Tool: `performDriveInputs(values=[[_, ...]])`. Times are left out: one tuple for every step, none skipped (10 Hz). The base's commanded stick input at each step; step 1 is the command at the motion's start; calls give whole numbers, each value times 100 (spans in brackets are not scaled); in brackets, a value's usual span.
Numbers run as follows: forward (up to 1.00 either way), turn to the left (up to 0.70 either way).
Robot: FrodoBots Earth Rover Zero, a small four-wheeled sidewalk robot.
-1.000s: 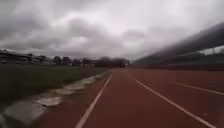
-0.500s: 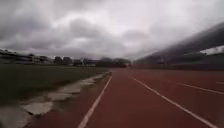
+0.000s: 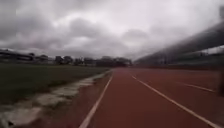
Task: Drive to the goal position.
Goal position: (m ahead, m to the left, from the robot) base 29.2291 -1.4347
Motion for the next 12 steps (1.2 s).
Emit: performDriveInputs(values=[[70,0],[70,0],[70,-19],[70,-35],[70,-35],[70,-19],[70,-1],[70,0],[70,0],[70,0],[70,0],[70,0]])
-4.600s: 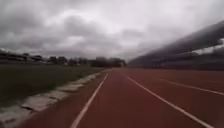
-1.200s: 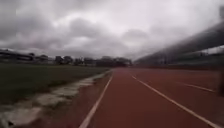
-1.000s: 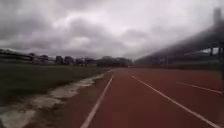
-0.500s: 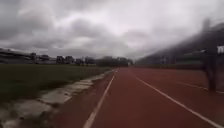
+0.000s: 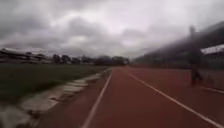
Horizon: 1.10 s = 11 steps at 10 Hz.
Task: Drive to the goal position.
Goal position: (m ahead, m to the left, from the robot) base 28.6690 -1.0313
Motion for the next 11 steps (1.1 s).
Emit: performDriveInputs(values=[[70,0],[70,0],[70,0],[70,0],[70,0],[70,0],[70,0],[70,0],[70,0],[70,0],[70,0]])
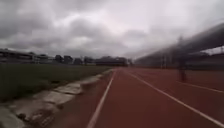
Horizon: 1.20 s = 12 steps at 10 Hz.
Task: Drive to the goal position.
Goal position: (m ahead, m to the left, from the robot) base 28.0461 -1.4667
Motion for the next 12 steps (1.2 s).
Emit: performDriveInputs(values=[[70,0],[70,0],[70,0],[70,0],[70,0],[70,0],[70,0],[70,0],[70,0],[70,0],[70,0],[70,0]])
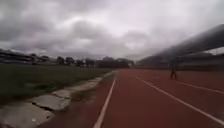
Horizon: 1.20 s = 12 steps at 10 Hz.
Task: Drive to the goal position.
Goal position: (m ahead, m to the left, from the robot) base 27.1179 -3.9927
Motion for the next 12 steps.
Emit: performDriveInputs(values=[[70,0],[70,0],[70,0],[70,0],[70,0],[70,0],[70,0],[70,0],[70,0],[70,0],[70,0],[70,0]])
